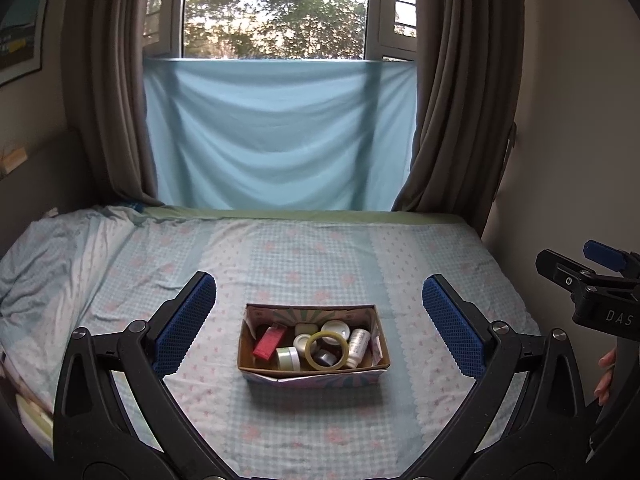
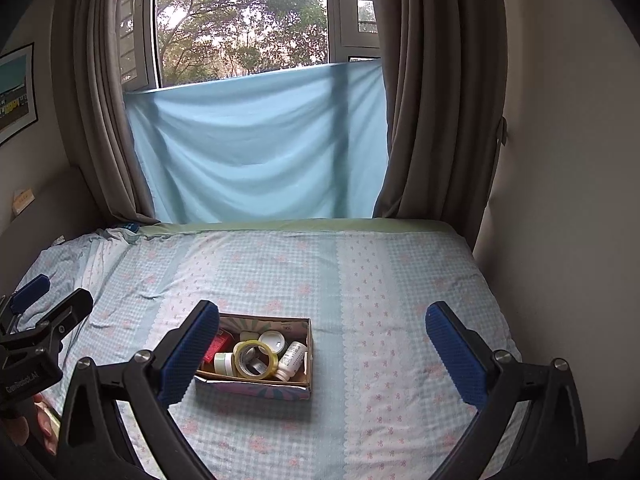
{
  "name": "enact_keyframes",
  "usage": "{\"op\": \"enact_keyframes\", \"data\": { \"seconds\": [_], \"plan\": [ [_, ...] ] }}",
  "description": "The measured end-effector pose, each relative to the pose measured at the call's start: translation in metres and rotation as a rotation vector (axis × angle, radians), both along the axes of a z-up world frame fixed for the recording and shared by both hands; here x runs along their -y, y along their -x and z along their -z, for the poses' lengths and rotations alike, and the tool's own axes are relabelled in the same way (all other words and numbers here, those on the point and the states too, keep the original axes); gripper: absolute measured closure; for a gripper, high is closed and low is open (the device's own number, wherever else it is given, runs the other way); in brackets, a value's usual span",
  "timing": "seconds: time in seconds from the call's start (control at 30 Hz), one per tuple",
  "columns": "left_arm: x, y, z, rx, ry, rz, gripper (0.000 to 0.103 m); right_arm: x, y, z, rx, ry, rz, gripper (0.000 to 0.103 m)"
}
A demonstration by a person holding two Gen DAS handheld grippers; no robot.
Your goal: Organize rigid objects
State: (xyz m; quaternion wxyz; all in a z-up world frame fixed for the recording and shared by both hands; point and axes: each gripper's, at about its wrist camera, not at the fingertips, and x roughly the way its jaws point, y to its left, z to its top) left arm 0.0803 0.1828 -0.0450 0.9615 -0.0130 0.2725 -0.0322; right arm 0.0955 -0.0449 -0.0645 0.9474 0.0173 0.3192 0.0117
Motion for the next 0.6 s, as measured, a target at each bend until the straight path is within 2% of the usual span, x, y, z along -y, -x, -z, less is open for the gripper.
{"op": "enact_keyframes", "data": {
  "seconds": [0.6],
  "plan": [
    [0.0011,-0.0022,-0.0001,-0.001,-0.012,-0.007,0.0,-0.0018,-0.0001,-0.0004,0.003,0.002,0.012,0.0]
  ]
}}
